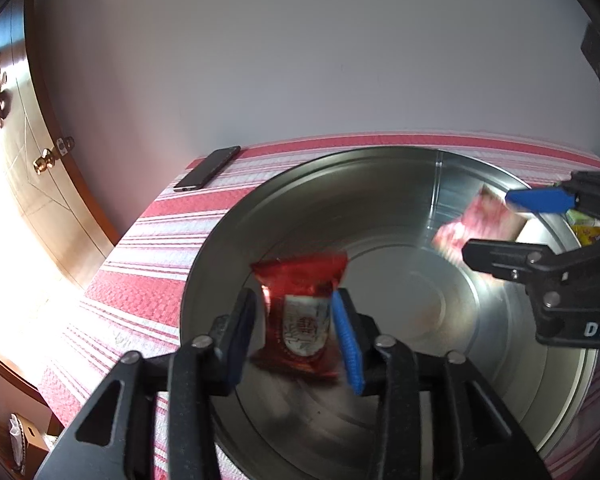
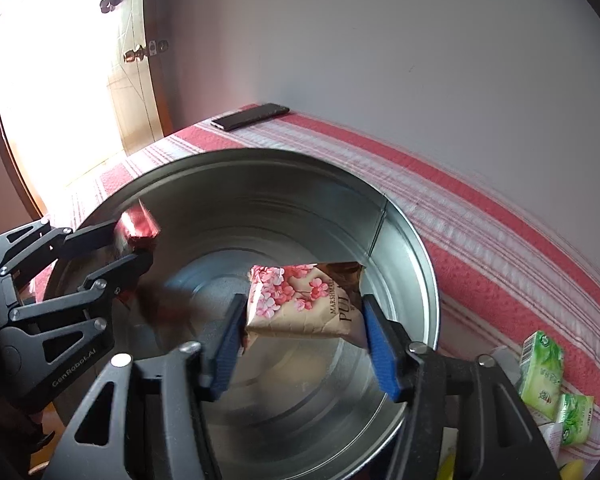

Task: Organize objects
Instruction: 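Open both tools to drop the packets into the basin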

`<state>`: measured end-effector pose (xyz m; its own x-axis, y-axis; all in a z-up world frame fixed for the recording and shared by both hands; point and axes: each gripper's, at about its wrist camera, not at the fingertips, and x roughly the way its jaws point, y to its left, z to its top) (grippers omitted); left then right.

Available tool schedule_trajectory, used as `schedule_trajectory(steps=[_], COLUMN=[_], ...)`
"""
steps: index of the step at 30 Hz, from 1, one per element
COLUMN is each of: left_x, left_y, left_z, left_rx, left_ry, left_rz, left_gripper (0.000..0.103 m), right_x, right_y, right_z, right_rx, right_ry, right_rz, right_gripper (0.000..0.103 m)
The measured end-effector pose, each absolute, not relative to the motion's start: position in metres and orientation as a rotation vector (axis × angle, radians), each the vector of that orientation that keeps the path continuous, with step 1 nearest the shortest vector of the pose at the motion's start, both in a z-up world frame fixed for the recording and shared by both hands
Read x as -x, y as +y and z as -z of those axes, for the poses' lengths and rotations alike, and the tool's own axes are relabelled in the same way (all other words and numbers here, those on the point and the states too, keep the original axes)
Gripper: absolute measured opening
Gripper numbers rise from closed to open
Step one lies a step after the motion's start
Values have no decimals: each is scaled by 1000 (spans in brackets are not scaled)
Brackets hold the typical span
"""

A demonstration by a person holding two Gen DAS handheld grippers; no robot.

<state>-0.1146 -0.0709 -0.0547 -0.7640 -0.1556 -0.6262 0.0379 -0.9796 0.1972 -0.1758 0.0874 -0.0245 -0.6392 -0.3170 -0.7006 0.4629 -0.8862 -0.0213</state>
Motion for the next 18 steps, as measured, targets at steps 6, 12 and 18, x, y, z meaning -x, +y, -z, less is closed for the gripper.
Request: schedule_trajectory(steps=[6, 12, 18], left_x=[107, 98, 77], left_y=[-67, -63, -57], left_z=[50, 43, 32], left_rx=[-986, -958, -890], left_ry=[-276, -264, -194], left_rz=[2846, 2856, 2892], left_gripper=[73, 84, 90], right_x=[168, 156, 128], right_y=[93, 107, 129], right_z=[16, 7, -5], right_rx=[-968, -943, -878], right_ry=[273, 223, 205], right_rz=[2529, 2553, 2564], right_gripper=[72, 73, 73])
